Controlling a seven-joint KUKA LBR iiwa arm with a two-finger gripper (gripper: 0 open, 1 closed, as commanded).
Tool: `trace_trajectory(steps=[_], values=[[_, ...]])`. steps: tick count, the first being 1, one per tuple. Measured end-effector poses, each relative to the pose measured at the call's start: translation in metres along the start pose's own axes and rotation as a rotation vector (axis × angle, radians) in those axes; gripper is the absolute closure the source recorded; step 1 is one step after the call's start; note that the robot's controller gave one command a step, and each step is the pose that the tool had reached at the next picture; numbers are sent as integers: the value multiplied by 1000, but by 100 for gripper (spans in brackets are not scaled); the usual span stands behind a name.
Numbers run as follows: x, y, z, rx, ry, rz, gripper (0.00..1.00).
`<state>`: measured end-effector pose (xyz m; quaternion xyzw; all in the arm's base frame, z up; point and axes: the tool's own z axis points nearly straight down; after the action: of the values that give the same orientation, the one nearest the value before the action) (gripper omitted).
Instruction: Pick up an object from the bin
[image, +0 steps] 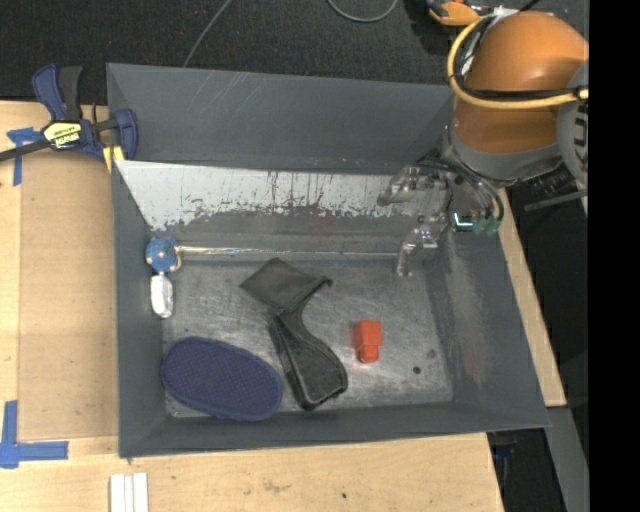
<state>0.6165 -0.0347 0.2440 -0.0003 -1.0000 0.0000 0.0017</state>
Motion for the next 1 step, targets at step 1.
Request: trace_trajectory(steps=[1], values=[[7,91,148,-2,1,-88,0]])
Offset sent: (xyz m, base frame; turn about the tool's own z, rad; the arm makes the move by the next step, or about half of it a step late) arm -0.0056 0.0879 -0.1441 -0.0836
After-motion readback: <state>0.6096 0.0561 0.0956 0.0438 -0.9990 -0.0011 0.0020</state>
